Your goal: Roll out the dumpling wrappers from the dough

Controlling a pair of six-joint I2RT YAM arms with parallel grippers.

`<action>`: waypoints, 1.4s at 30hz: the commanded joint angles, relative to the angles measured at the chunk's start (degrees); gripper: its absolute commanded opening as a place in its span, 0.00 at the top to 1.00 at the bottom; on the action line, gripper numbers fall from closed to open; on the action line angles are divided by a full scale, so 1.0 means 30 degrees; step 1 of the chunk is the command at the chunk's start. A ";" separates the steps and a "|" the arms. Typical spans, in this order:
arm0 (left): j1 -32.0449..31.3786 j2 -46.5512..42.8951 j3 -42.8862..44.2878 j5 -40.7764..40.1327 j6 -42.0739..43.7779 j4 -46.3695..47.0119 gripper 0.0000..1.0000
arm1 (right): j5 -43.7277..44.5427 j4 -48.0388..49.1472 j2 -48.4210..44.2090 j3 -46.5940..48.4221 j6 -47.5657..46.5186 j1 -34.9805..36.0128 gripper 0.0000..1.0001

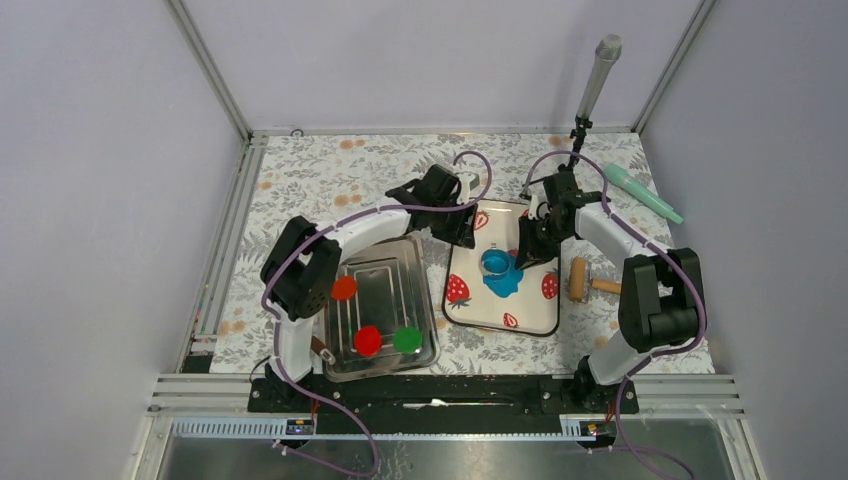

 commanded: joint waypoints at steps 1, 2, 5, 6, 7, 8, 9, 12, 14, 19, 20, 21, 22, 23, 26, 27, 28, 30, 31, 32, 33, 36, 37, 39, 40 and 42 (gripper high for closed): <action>-0.0331 -0.0379 -0.0820 0.1404 -0.0925 0.0840 0.54 | -0.0321 -0.0576 -0.0550 -0.0003 -0.0274 -0.0250 0.78; -0.0344 -0.0340 -0.0852 0.1724 -0.1124 0.1078 0.54 | -0.0425 -0.0535 -0.0555 0.0103 -0.0249 -0.0272 0.77; -0.0350 0.0058 -0.0398 0.2432 -0.1677 0.1276 0.53 | -0.0827 -0.0254 -0.0357 0.0370 -0.0059 -0.0327 0.70; -0.0354 0.0242 -0.0173 0.2413 -0.1815 0.1162 0.51 | -0.0990 -0.0154 -0.0176 0.0443 0.0064 -0.0303 0.67; -0.0355 0.0470 0.0078 0.2429 -0.1883 0.1092 0.50 | -0.1175 -0.0017 0.0026 0.0518 0.0215 -0.0322 0.66; -0.0373 0.0674 0.0263 0.2530 -0.1928 0.1073 0.49 | -0.1330 0.0143 0.0231 0.0560 0.0354 -0.0310 0.65; -0.0372 0.0901 0.0488 0.2670 -0.1945 0.1008 0.49 | -0.1481 0.0353 0.0447 0.0573 0.0544 -0.0316 0.64; -0.0369 0.1599 0.1003 0.2643 -0.2152 0.0589 0.51 | -0.1629 0.0871 0.1147 0.0715 0.0980 -0.0302 0.64; -0.0369 0.1914 0.1173 0.2590 -0.2241 0.0494 0.55 | -0.1720 0.0989 0.1587 0.0924 0.1038 -0.0300 0.65; -0.0371 0.2496 0.1275 0.2759 -0.2525 0.0582 0.64 | -0.1712 0.0959 0.2510 0.1483 0.0893 -0.0316 0.68; -0.0368 0.2550 0.1288 0.2827 -0.2573 0.0646 0.65 | -0.1774 0.0975 0.2639 0.1551 0.0915 -0.0298 0.69; -0.0375 0.2608 0.1316 0.2894 -0.2630 0.0706 0.65 | -0.1841 0.0970 0.2769 0.1631 0.0969 -0.0299 0.69; -0.0376 0.2659 0.1345 0.2987 -0.2681 0.0793 0.65 | -0.1922 0.0969 0.2884 0.1692 0.1020 -0.0292 0.70; -0.0361 0.2713 0.1388 0.2999 -0.2698 0.0827 0.65 | -0.1943 0.0995 0.2972 0.1743 0.1074 -0.0299 0.70; -0.0310 0.2686 0.1578 0.3027 -0.2781 0.0767 0.65 | -0.1976 0.0978 0.3231 0.1965 0.1127 -0.0322 0.73; -0.0302 0.2643 0.1604 0.2993 -0.2845 0.0703 0.65 | -0.1965 0.0963 0.3257 0.2041 0.1153 -0.0302 0.76; -0.0253 0.2535 0.1644 0.2985 -0.2909 0.0632 0.65 | -0.1861 0.0906 0.3282 0.2128 0.1156 -0.0300 0.79; -0.0097 0.2221 0.1631 0.2839 -0.3018 0.0382 0.64 | -0.1392 0.0790 0.3371 0.2253 0.1221 -0.0296 0.82; 0.0101 0.1925 0.1571 0.2854 -0.3024 0.0112 0.61 | -0.1077 0.0714 0.3459 0.2331 0.1274 -0.0322 0.86; 0.0182 0.1831 0.1486 0.2814 -0.3009 -0.0013 0.61 | -0.1080 0.0688 0.3469 0.2332 0.1300 -0.0302 0.89; 0.0295 0.1727 0.1384 0.2794 -0.3040 -0.0065 0.60 | -0.1120 0.0630 0.3448 0.2395 0.1303 -0.0300 0.92; 0.0566 0.1305 0.0965 0.2706 -0.3161 -0.0058 0.60 | -0.1044 0.0188 0.3061 0.2739 0.1223 -0.0300 0.98; 0.0636 0.1112 0.0759 0.2605 -0.3190 -0.0030 0.60 | -0.1035 -0.0077 0.2844 0.2914 0.1099 -0.0307 1.00; 0.0728 0.0676 0.0394 0.2523 -0.3267 0.0133 0.60 | -0.0970 -0.0520 0.2262 0.3119 0.0847 -0.0303 1.00; 0.0751 0.0499 0.0252 0.2494 -0.3321 0.0206 0.59 | -0.0927 -0.0682 0.1979 0.3101 0.0770 -0.0304 1.00; 0.0760 0.0032 -0.0085 0.2803 -0.3400 0.0698 0.57 | -0.0908 -0.0983 0.1364 0.2877 0.0719 -0.0325 1.00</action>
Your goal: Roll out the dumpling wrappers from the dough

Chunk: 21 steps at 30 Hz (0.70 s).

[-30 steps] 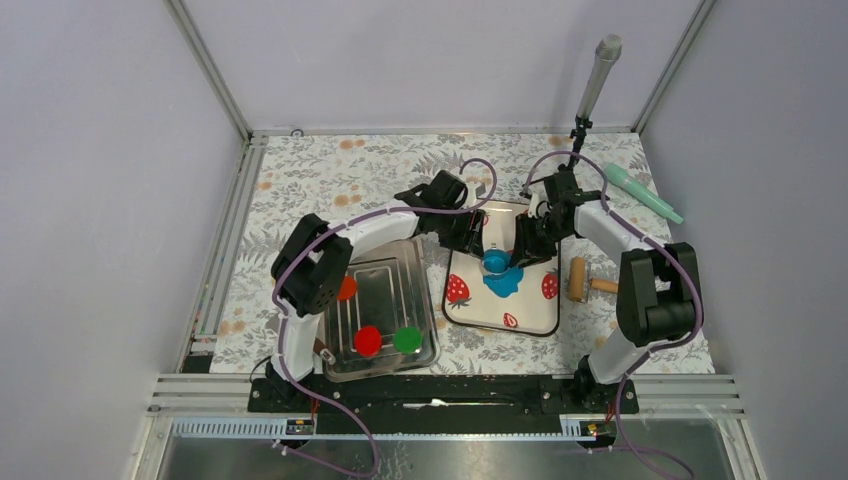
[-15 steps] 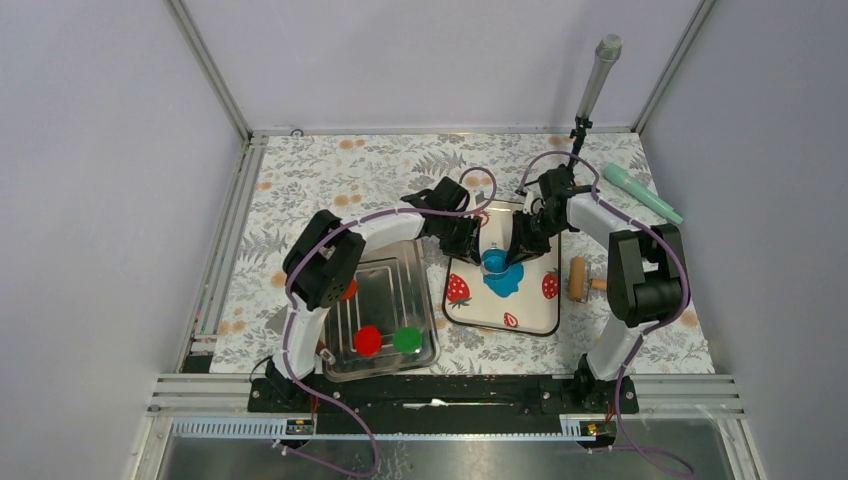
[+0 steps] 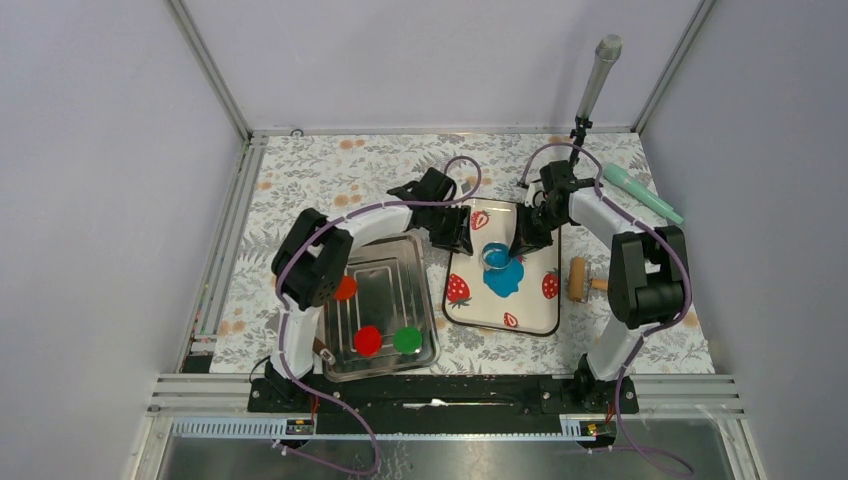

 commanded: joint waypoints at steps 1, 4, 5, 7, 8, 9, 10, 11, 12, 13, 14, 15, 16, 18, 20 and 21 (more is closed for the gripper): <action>0.0107 -0.2298 -0.0542 0.0543 -0.0365 0.1340 0.56 | 0.0219 -0.1204 -0.1973 0.0340 -0.0386 -0.0055 1.00; 0.0089 -0.2396 -0.0467 0.1134 -0.0620 0.1921 0.56 | 0.0415 -0.1383 -0.2600 -0.0432 -0.0649 -0.0092 1.00; 0.0075 -0.2338 -0.0436 0.1251 -0.0710 0.2086 0.56 | 0.0499 -0.1402 -0.2791 -0.0680 -0.0745 -0.0128 1.00; -0.0002 -0.2167 -0.0263 0.1383 -0.0767 0.2237 0.56 | 0.0605 -0.1409 -0.3059 -0.1112 -0.0889 -0.0286 1.00; -0.0080 -0.2049 -0.0168 0.1465 -0.0754 0.2275 0.57 | 0.0625 -0.1409 -0.3148 -0.1325 -0.0951 -0.0380 1.00; -0.0174 -0.1947 -0.0083 0.1541 -0.0734 0.2361 0.58 | 0.0624 -0.1409 -0.3214 -0.1491 -0.1013 -0.0490 1.00; -0.0288 -0.1802 0.0034 0.1624 -0.0713 0.2430 0.58 | 0.0650 -0.1409 -0.3230 -0.1615 -0.1102 -0.0585 1.00; -0.0427 -0.1645 0.0191 0.1642 -0.0689 0.2439 0.59 | 0.0653 -0.1417 -0.3243 -0.1718 -0.1171 -0.0699 1.00; -0.0565 -0.1482 0.0364 0.1633 -0.0667 0.2451 0.61 | 0.0675 -0.1410 -0.3230 -0.1808 -0.1242 -0.0798 1.00; -0.0736 -0.1279 0.0573 0.1654 -0.0628 0.2452 0.63 | 0.0660 -0.1384 -0.3170 -0.1881 -0.1280 -0.0872 1.00; -0.0882 -0.1063 0.0830 0.1642 -0.0561 0.2390 0.64 | 0.0650 -0.1388 -0.3118 -0.1894 -0.1296 -0.0925 1.00; -0.0995 -0.0860 0.1063 0.1655 -0.0508 0.2320 0.66 | 0.0587 -0.1344 -0.3057 -0.1918 -0.1324 -0.0965 1.00; -0.1108 -0.0663 0.1268 0.1649 -0.0498 0.2242 0.66 | 0.0550 -0.1273 -0.3009 -0.1924 -0.1305 -0.0970 1.00; -0.1280 -0.0288 0.1475 0.1653 -0.0600 0.2253 0.65 | 0.0445 -0.1141 -0.2897 -0.1927 -0.1305 -0.0975 1.00; -0.1433 -0.0046 0.1673 0.1687 -0.0613 0.2215 0.60 | 0.0406 -0.1031 -0.2749 -0.1898 -0.1175 -0.0973 1.00; -0.1500 0.0118 0.1795 0.1697 -0.0632 0.2218 0.57 | 0.0395 -0.0901 -0.2707 -0.1903 -0.1133 -0.0975 1.00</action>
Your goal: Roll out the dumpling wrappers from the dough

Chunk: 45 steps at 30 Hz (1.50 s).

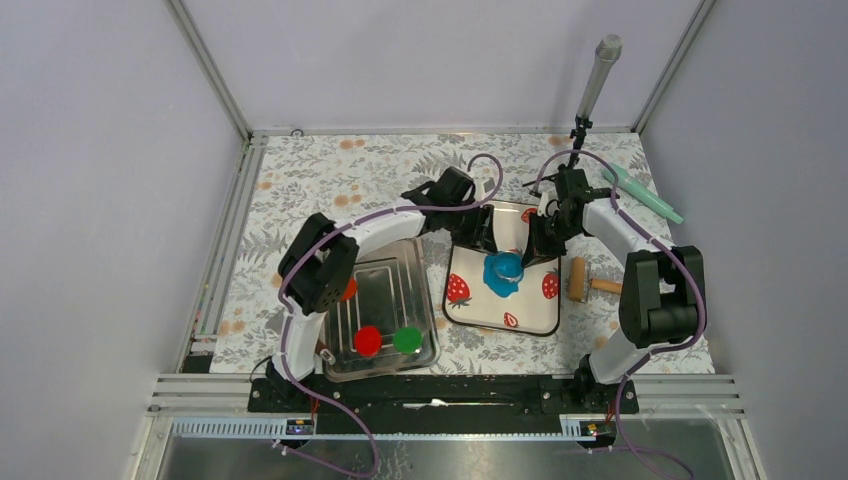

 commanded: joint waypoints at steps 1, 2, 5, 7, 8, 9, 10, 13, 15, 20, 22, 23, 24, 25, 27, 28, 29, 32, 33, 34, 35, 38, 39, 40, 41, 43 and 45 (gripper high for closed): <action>-0.0326 0.0721 0.1182 0.0620 -0.0104 0.0699 0.57 | -0.0062 0.0307 0.0083 0.0030 -0.0101 -0.0028 1.00; -0.0380 0.0859 0.1267 0.0720 -0.0118 0.0756 0.57 | -0.0094 0.0346 0.0164 0.0019 -0.0058 -0.0021 1.00; -0.0497 0.1043 0.1432 0.0886 -0.0125 0.0966 0.60 | -0.0078 0.0439 0.0331 -0.0038 -0.0081 -0.0024 1.00; -0.0542 0.1148 0.1516 0.0988 -0.0094 0.1004 0.62 | -0.0036 0.0503 0.0468 -0.0014 -0.0097 -0.0014 1.00; -0.0576 0.1206 0.1536 0.1033 -0.0139 0.1024 0.63 | -0.0032 0.0503 0.0564 0.0024 -0.0116 -0.0020 1.00; -0.0613 0.1268 0.1575 0.1046 -0.0148 0.1001 0.63 | -0.0025 0.0510 0.0638 0.0054 -0.0104 -0.0035 1.00; -0.0632 0.1323 0.1609 0.1047 -0.0134 0.0987 0.64 | -0.0020 0.0537 0.0684 0.0103 -0.0117 -0.0026 1.00; -0.0700 0.1485 0.1734 0.1014 -0.0147 0.0912 0.67 | -0.0100 0.0617 0.0813 0.0238 -0.0023 -0.0025 1.00; -0.0721 0.1599 0.1841 0.0967 -0.0178 0.0851 0.67 | -0.0184 0.0663 0.0877 0.0316 0.0036 -0.0025 1.00; -0.0744 0.1837 0.2033 0.0986 -0.0192 0.0702 0.68 | -0.0222 0.0800 0.0960 0.0432 0.0154 -0.0021 1.00; -0.0727 0.1893 0.2065 0.0972 -0.0208 0.0661 0.68 | -0.0196 0.0803 0.1032 0.0491 0.0188 -0.0039 1.00; -0.0727 0.1930 0.2081 0.1002 -0.0226 0.0659 0.68 | -0.0206 0.0830 0.1041 0.0534 0.0191 -0.0015 1.00; -0.0736 0.1959 0.2090 0.1016 -0.0236 0.0677 0.70 | -0.0197 0.0833 0.1046 0.0561 0.0209 -0.0034 1.00; -0.0743 0.1963 0.2095 0.1069 -0.0237 0.0661 0.75 | -0.0221 0.0819 0.1118 0.0590 0.0233 -0.0022 1.00; -0.0750 0.1989 0.2096 0.1060 -0.0214 0.0704 0.85 | -0.0202 0.0869 0.1128 0.0584 0.0249 -0.0028 1.00; -0.0752 0.1970 0.2110 0.1075 -0.0205 0.0720 0.88 | -0.0218 0.0889 0.1163 0.0553 0.0249 -0.0021 1.00; -0.0752 0.1990 0.2097 0.1095 -0.0208 0.0725 0.91 | -0.0220 0.0943 0.1178 0.0545 0.0264 -0.0013 1.00; -0.0751 0.1952 0.2096 0.1225 -0.0178 0.0799 1.00 | -0.0234 0.1051 0.1280 0.0511 0.0357 -0.0024 1.00; -0.0727 0.1962 0.2096 0.1227 -0.0164 0.0830 1.00 | -0.0266 0.1099 0.1310 0.0525 0.0387 -0.0028 1.00; -0.0734 0.1912 0.2074 0.1224 -0.0147 0.0882 1.00 | -0.0296 0.1115 0.1329 0.0571 0.0395 -0.0007 1.00; -0.0724 0.1858 0.2049 0.1179 -0.0153 0.0947 1.00 | -0.0332 0.1110 0.1386 0.0610 0.0421 -0.0019 1.00; -0.0737 0.1690 0.2011 0.0983 -0.0221 0.1037 1.00 | -0.0359 0.1123 0.1516 0.0716 0.0425 -0.0001 1.00; -0.0739 0.1643 0.2008 0.0900 -0.0250 0.1080 1.00 | -0.0377 0.1104 0.1552 0.0716 0.0425 0.0004 1.00; -0.0725 0.1586 0.2008 0.0780 -0.0268 0.1070 1.00 | -0.0372 0.1123 0.1575 0.0716 0.0425 -0.0017 1.00; -0.0738 0.1521 0.2008 0.0681 -0.0289 0.1084 1.00 | -0.0404 0.1119 0.1603 0.0716 0.0425 -0.0013 1.00; -0.0725 0.1390 0.1987 0.0474 -0.0348 0.1104 1.00 | -0.0446 0.1138 0.1660 0.0702 0.0452 -0.0021 1.00; -0.0724 0.1266 0.1886 0.0309 -0.0379 0.1100 1.00 | -0.0471 0.1210 0.1724 0.0687 0.0482 -0.0008 1.00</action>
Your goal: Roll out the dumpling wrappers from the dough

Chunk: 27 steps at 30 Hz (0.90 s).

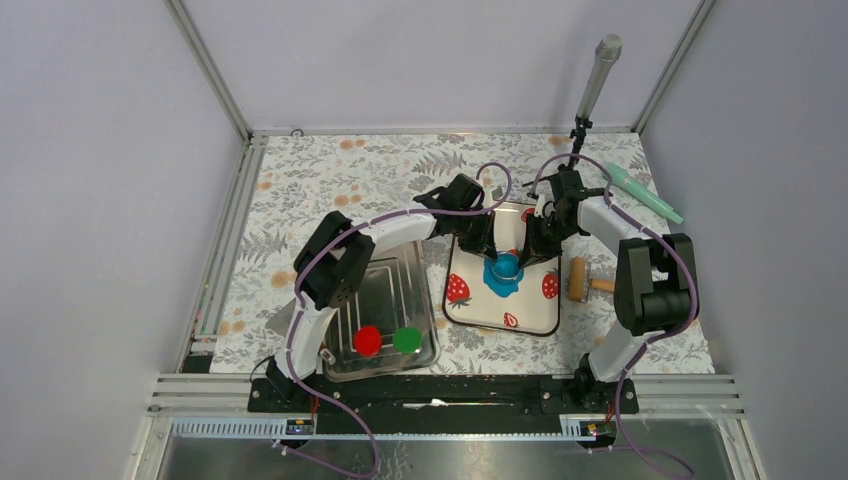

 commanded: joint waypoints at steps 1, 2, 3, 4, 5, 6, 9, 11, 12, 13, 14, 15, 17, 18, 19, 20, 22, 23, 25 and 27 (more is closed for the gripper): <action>-0.0068 -0.0863 0.0578 -0.0134 -0.0230 0.0975 1.00 | -0.0286 0.0347 0.0330 0.0599 0.0130 -0.0004 1.00; -0.0062 -0.0893 0.0537 -0.0149 -0.0249 0.0968 1.00 | -0.0316 0.0336 0.0332 0.0606 0.0140 -0.0015 1.00; -0.0039 -0.0918 0.0507 -0.0173 -0.0273 0.0967 1.00 | -0.0320 0.0337 0.0358 0.0621 0.0127 -0.0009 1.00; -0.0029 -0.0973 0.0452 -0.0220 -0.0287 0.0967 1.00 | -0.0321 0.0347 0.0372 0.0649 0.0113 -0.0019 1.00; -0.0048 -0.1005 0.0441 -0.0277 -0.0289 0.0967 1.00 | -0.0321 0.0318 0.0407 0.0681 0.0112 -0.0020 1.00; -0.0052 -0.1038 0.0440 -0.0321 -0.0264 0.0975 1.00 | -0.0361 0.0336 0.0407 0.0678 0.0112 -0.0006 1.00; 0.0011 -0.1130 0.0361 -0.0373 -0.0287 0.0910 1.00 | -0.0433 0.0331 0.0448 0.0680 0.0141 -0.0017 1.00; 0.0031 -0.1137 0.0297 -0.0350 -0.0333 0.0910 1.00 | -0.0438 0.0301 0.0463 0.0651 0.0101 -0.0020 1.00; 0.0042 -0.1106 0.0294 -0.0308 -0.0379 0.0887 1.00 | -0.0453 0.0301 0.0495 0.0638 0.0111 -0.0020 1.00; 0.0036 -0.1062 0.0308 -0.0288 -0.0403 0.0884 1.00 | -0.0440 0.0301 0.0495 0.0610 0.0112 -0.0006 1.00; 0.0035 -0.1046 0.0299 -0.0271 -0.0406 0.0887 1.00 | -0.0479 0.0297 0.0492 0.0607 0.0127 -0.0019 1.00; 0.0035 -0.1066 0.0294 -0.0280 -0.0410 0.0880 1.00 | -0.0509 0.0315 0.0491 0.0607 0.0140 -0.0017 1.00; 0.0042 -0.1169 0.0229 -0.0322 -0.0388 0.0893 1.00 | -0.0583 0.0309 0.0508 0.0630 0.0167 -0.0002 1.00; 0.0080 -0.1249 0.0172 -0.0378 -0.0404 0.0881 1.00 | -0.0584 0.0298 0.0493 0.0635 0.0170 -0.0011 1.00; 0.0081 -0.1336 0.0128 -0.0359 -0.0399 0.0924 1.00 | -0.0621 0.0264 0.0470 0.0658 0.0171 -0.0016 1.00; 0.0070 -0.1428 0.0078 -0.0379 -0.0391 0.0911 1.00 | -0.0666 0.0231 0.0463 0.0664 0.0171 -0.0020 1.00; 0.0103 -0.1578 -0.0024 -0.0429 -0.0326 0.0939 1.00 | -0.0776 0.0199 0.0404 0.0623 0.0199 -0.0009 1.00; 0.0098 -0.1604 -0.0051 -0.0432 -0.0319 0.0938 1.00 | -0.0839 0.0177 0.0392 0.0627 0.0227 -0.0019 1.00; 0.0085 -0.1560 -0.0030 -0.0423 -0.0311 0.0993 1.00 | -0.0854 0.0178 0.0365 0.0560 0.0229 -0.0005 1.00; 0.0114 -0.1506 -0.0026 -0.0392 -0.0366 0.0941 1.00 | -0.0839 0.0186 0.0376 0.0505 0.0229 -0.0020 1.00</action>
